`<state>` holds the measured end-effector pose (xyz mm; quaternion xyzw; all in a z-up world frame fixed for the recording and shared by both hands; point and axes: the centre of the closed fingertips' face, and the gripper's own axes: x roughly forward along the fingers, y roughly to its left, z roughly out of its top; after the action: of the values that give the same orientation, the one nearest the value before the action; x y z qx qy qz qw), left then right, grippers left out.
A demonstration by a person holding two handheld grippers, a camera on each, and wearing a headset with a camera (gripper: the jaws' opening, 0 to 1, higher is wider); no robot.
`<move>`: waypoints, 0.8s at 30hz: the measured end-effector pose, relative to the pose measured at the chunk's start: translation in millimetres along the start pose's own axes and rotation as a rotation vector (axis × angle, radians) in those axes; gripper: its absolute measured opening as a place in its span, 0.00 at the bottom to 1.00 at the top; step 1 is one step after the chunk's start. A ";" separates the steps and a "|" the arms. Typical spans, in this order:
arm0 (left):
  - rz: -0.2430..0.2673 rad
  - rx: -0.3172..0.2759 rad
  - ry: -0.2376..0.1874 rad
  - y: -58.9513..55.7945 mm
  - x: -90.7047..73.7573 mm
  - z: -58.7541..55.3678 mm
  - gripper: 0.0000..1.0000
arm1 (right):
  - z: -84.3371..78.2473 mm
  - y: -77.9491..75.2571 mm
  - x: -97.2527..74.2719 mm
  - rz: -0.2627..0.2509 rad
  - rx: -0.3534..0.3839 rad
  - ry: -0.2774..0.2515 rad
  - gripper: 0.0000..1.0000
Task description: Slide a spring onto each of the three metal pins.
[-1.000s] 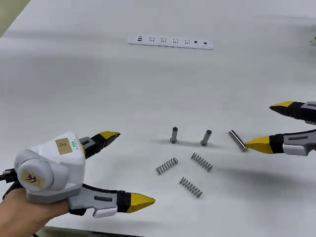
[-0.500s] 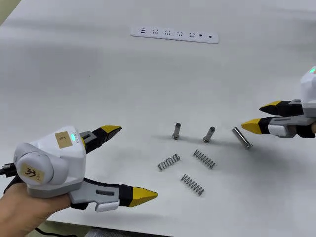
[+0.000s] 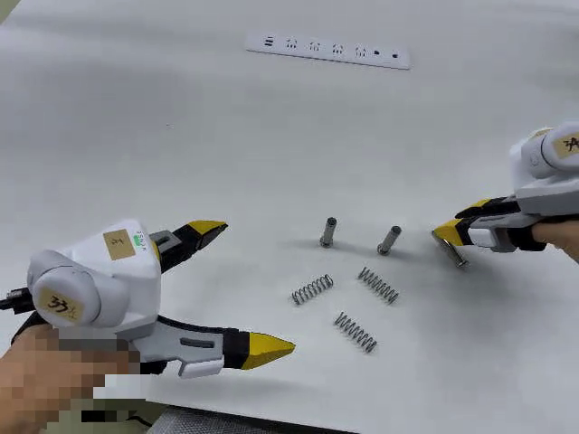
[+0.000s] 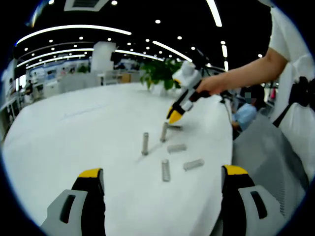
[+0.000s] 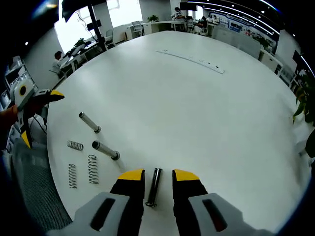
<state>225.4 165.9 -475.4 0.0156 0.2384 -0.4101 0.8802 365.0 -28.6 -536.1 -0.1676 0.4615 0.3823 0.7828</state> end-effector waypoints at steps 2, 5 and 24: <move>0.002 -0.004 -0.001 0.7 0.1 -0.7 1.00 | -0.3 2.0 1.8 0.002 0.011 0.011 0.21; 0.002 -0.010 -0.004 1.1 0.1 -1.3 1.00 | -0.5 4.4 3.4 0.002 0.019 0.026 0.19; 0.002 -0.026 -0.006 2.4 0.5 -4.4 1.00 | -5.1 6.5 12.4 -0.012 0.018 0.118 0.13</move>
<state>225.6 168.2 -479.9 0.0030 0.2413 -0.4063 0.8813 360.6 -22.0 -548.8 -0.1856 0.5093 0.3629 0.7579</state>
